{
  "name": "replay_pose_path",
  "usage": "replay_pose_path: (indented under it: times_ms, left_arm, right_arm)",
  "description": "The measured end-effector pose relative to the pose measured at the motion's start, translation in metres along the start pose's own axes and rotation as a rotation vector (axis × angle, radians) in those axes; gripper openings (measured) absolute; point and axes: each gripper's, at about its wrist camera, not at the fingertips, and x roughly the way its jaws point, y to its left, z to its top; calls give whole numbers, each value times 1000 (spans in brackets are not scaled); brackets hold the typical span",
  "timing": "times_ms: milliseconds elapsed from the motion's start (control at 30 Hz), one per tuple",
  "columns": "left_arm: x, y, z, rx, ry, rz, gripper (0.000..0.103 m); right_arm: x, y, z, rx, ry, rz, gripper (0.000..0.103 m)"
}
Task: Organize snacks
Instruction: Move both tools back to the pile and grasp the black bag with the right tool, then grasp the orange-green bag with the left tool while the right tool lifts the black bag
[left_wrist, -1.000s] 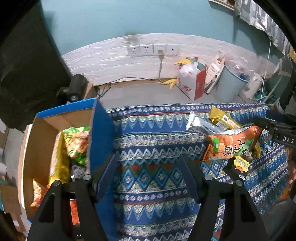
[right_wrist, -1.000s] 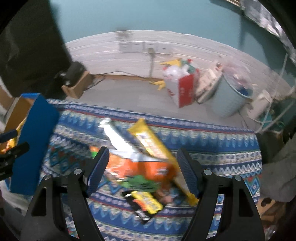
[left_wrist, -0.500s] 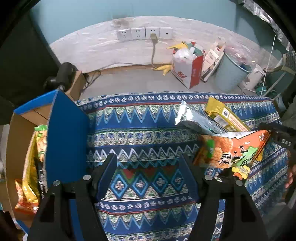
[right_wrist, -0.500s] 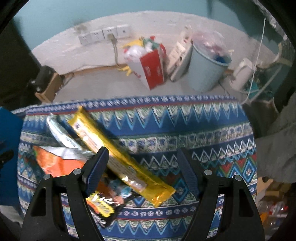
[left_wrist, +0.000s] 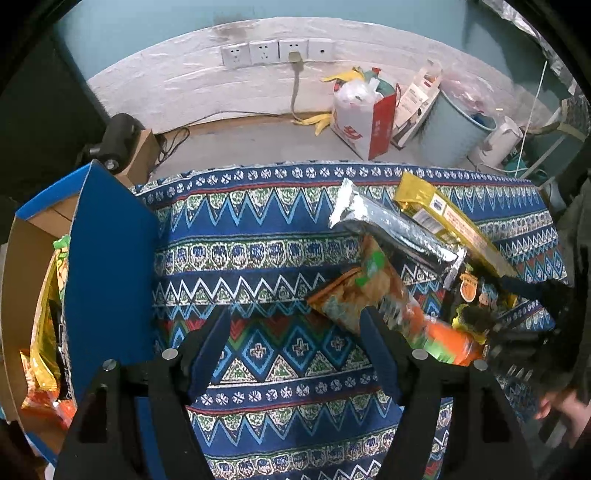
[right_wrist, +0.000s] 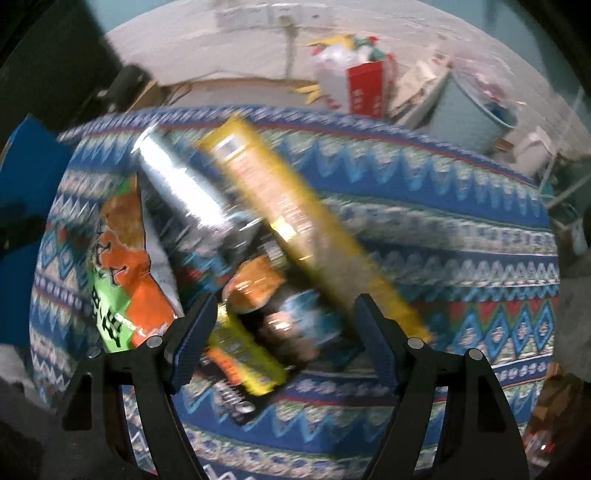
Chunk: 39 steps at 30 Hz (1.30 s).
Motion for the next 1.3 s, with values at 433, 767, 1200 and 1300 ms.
replay_pose_path:
  times_ms: [433,767,1200,1300]
  left_arm:
    - [30,-14,-13,-194,106,-119,78]
    - [50,-44,-9,-205,136,-132,80]
    - [77,-64,-27,-95,214,-125,80]
    - [74,-58,-35,-93,219,-121,78]
  right_arm:
    - [8,5,-21,186,-21,-40,76]
    - [16,-7,-22,198,6,-79,77]
    - [3,-52,-61,298,17,-56,77]
    - [0,-61,-69,356,16,-39,77]
